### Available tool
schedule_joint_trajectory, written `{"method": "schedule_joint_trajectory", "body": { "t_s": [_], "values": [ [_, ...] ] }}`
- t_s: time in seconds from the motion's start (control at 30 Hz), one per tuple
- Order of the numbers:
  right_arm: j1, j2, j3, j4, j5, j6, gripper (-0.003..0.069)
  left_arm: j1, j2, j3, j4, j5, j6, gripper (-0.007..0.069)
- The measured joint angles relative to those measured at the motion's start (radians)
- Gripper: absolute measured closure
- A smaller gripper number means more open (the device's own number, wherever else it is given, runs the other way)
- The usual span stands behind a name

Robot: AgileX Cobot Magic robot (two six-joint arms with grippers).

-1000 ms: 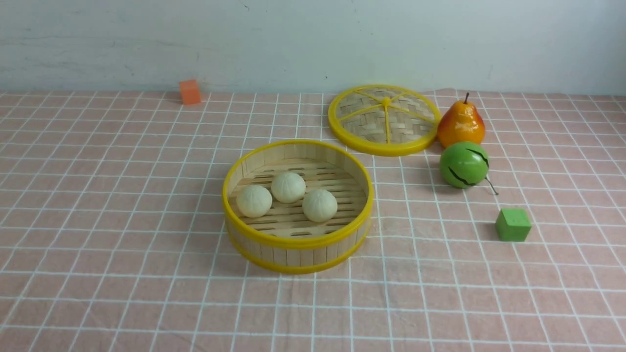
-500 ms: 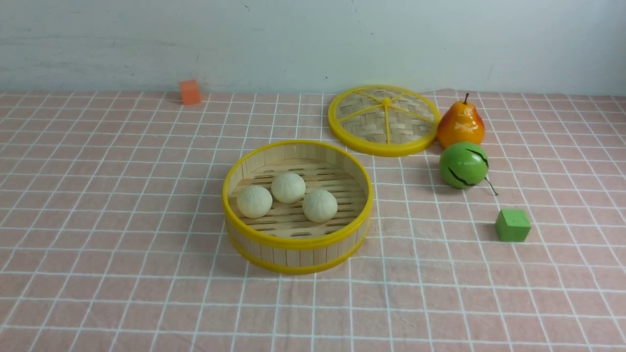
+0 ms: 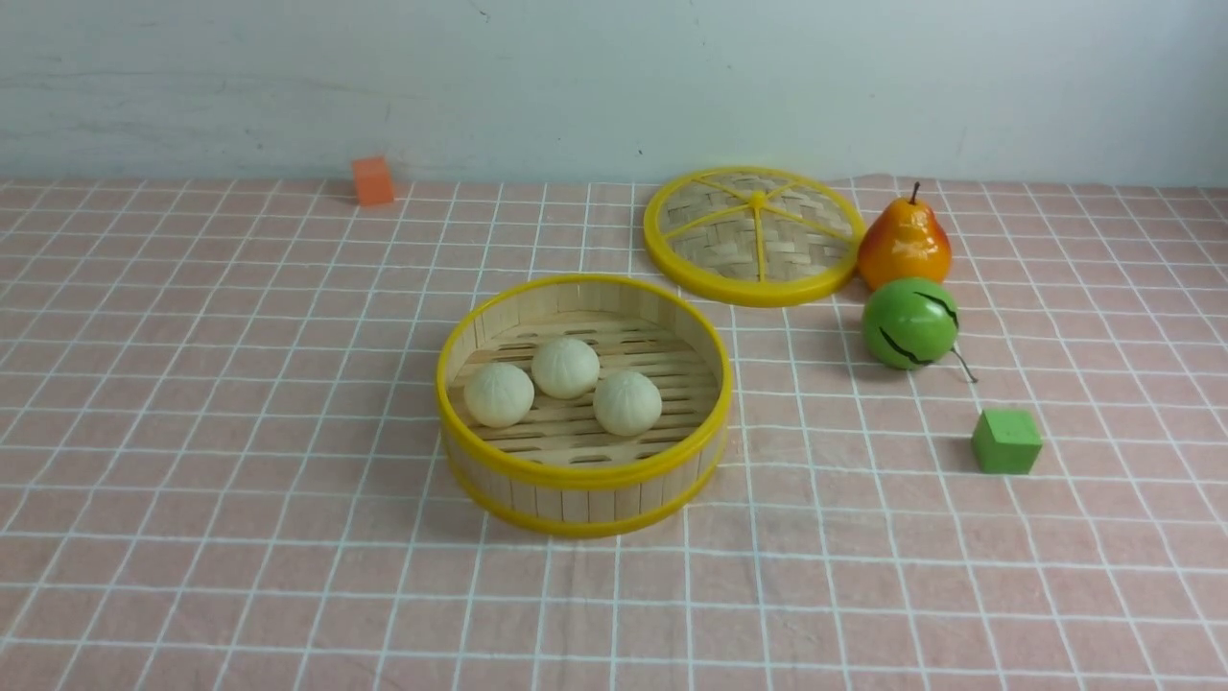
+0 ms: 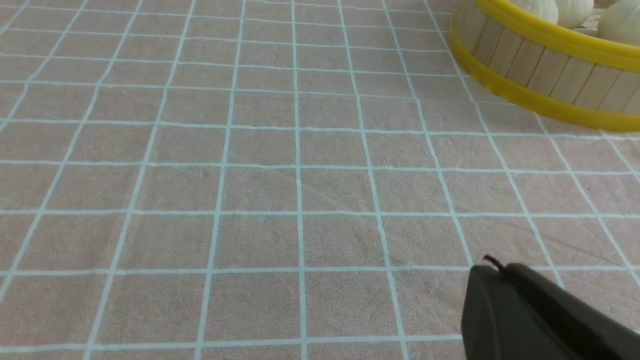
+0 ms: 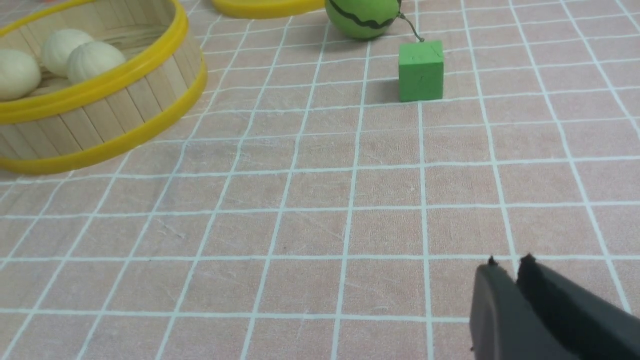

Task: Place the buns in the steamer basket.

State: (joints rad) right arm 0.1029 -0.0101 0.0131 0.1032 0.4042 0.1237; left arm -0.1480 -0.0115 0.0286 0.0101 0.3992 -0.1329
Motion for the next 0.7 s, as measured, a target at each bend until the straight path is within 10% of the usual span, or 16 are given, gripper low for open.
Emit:
{"method": "schedule_joint_trajectory", "body": {
  "t_s": [0.7],
  "values": [
    [0.000, 0.000, 0.000, 0.000, 0.000, 0.001, 0.0575, 0.000, 0.000, 0.000, 0.000, -0.002, 0.001, 0.0638]
  ]
}}
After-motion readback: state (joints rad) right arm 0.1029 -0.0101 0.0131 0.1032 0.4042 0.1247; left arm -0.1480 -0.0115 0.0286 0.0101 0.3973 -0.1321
